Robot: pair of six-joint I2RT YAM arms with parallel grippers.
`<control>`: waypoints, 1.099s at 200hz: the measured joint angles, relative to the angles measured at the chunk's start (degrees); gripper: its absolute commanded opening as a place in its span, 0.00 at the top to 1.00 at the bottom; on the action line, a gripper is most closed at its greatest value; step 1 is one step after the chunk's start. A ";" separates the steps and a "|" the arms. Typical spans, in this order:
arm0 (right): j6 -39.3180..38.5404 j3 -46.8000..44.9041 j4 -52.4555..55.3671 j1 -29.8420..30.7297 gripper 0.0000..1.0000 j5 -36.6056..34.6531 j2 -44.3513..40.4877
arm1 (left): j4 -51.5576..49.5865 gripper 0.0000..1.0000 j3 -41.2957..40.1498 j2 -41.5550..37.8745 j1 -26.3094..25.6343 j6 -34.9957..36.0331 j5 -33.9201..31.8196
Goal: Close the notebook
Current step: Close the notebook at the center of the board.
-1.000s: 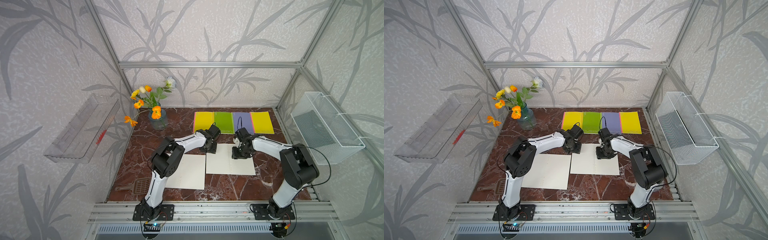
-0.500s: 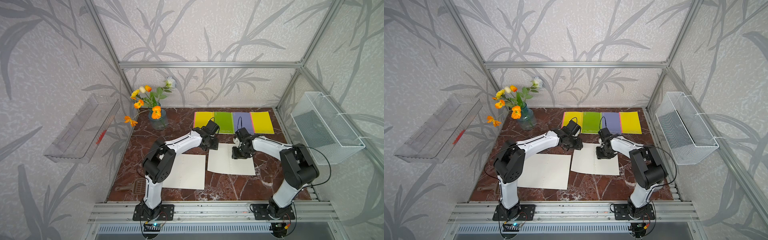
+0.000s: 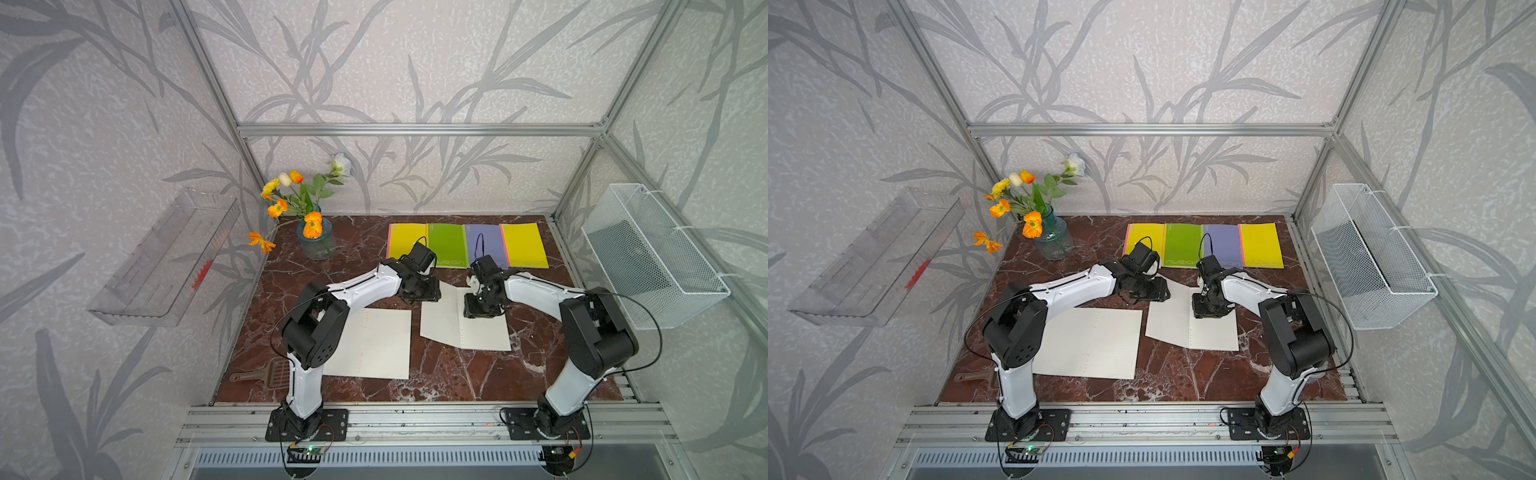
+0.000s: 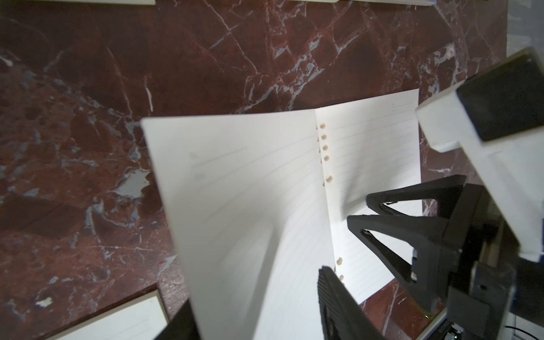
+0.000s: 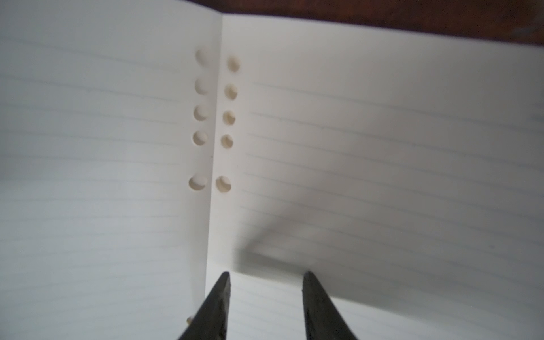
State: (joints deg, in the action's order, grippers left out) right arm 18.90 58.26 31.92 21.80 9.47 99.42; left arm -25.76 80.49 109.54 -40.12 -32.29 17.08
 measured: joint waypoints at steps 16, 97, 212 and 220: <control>0.00 0.00 0.00 0.00 0.59 0.00 0.00 | 0.37 0.52 -0.04 -0.70 0.00 -0.33 0.48; 0.02 0.00 0.02 0.00 0.59 0.02 -0.04 | 1.03 0.86 -3.80 -4.55 0.17 -1.07 0.83; 0.17 -1.11 -0.31 0.00 0.56 -0.24 -2.93 | 1.60 1.00 -8.59 -6.69 1.62 -1.22 0.63; 0.15 -1.11 -0.28 0.00 0.55 -0.44 -3.34 | 1.53 1.00 -9.11 -7.02 2.03 -1.11 0.66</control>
State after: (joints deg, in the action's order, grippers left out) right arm 19.05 57.14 31.64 21.80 9.04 96.07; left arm -24.23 71.37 102.52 -38.09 -33.41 17.74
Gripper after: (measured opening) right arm 0.443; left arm 0.048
